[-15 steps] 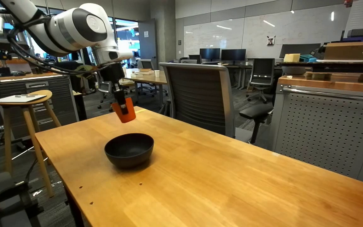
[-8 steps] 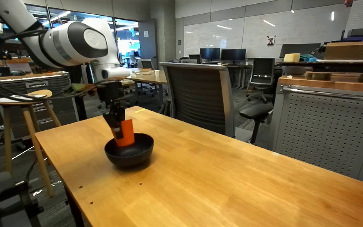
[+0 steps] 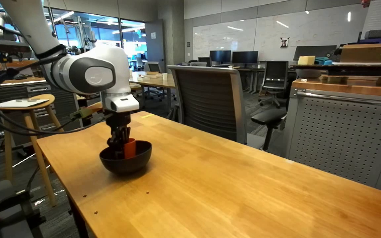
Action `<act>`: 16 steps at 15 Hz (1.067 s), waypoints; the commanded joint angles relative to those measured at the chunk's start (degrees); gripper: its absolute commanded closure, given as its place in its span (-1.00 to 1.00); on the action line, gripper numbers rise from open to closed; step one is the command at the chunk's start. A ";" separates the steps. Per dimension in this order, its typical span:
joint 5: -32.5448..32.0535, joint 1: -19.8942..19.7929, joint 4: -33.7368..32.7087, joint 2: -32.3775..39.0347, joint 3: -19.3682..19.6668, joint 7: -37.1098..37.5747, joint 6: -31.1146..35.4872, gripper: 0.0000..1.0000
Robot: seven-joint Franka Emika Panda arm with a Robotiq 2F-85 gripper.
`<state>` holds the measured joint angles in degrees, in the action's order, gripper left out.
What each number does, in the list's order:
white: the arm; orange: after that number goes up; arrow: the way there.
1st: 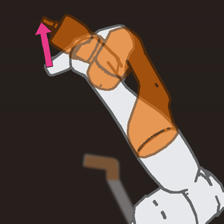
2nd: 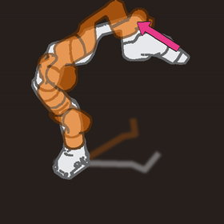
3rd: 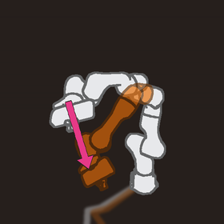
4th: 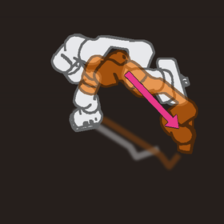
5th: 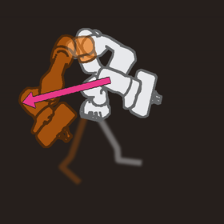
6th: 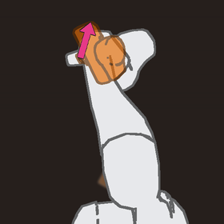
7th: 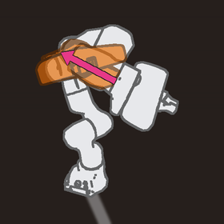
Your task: Put the cup in the bowl
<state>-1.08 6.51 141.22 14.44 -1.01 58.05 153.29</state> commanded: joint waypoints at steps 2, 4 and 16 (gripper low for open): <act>7.76 0.71 -3.73 1.16 -4.71 -11.91 -1.83 0.08; 8.54 1.97 -4.87 -0.66 -6.38 -14.91 -3.11 -0.25; 15.65 6.36 -8.49 -22.82 -11.28 -33.89 -22.23 -1.00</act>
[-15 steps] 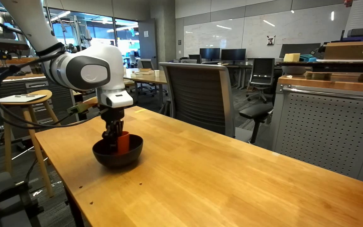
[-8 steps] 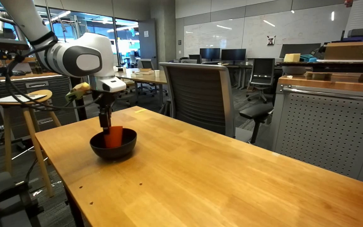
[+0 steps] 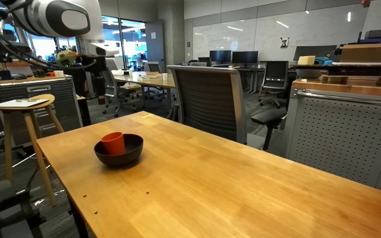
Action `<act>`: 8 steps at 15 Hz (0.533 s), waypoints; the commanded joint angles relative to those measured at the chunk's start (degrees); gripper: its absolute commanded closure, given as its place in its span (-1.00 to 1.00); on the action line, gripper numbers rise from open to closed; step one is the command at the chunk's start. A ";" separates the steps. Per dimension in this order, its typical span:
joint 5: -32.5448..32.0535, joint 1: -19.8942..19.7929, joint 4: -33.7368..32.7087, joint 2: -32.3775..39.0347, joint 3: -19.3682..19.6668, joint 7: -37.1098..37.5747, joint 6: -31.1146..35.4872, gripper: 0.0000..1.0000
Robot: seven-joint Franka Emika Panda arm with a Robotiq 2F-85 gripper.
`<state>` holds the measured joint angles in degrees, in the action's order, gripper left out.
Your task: Put the cup in the bowl
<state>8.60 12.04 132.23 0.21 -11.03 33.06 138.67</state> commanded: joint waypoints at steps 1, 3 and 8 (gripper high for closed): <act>8.19 1.23 -0.20 -10.89 -1.39 -12.12 -11.16 -1.00; 11.50 1.98 -1.77 -15.43 -0.60 -18.14 -19.21 -1.00; 12.50 1.03 -3.91 -19.42 -0.64 -22.11 -30.09 -1.00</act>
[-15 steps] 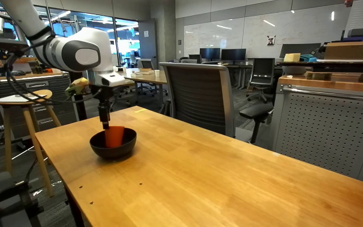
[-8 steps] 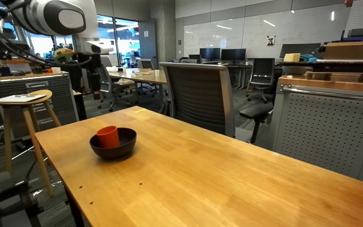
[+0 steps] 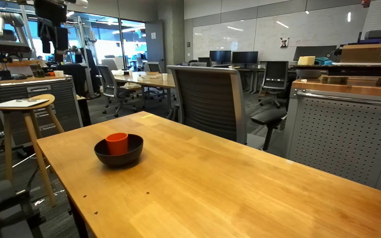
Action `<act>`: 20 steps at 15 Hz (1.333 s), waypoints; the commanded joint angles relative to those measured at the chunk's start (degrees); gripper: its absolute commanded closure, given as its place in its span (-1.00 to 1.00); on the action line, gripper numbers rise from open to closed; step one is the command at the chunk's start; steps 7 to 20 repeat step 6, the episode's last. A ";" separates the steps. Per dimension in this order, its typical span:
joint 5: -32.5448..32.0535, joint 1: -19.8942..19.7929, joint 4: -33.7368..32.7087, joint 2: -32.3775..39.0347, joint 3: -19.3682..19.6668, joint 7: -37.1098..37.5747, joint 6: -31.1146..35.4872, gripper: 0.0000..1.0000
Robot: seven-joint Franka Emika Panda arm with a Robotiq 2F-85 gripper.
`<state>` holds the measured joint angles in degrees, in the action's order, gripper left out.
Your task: Put the cup in the bowl
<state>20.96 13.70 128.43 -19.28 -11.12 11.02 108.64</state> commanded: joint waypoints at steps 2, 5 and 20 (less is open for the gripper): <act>0.48 -0.68 -0.25 -1.66 -0.08 -1.48 -2.17 -1.00; 0.53 -0.65 -0.17 -1.27 -0.03 -2.09 -2.26 -1.00; 0.54 -0.65 -0.16 -1.13 -0.03 -2.20 -2.26 -1.00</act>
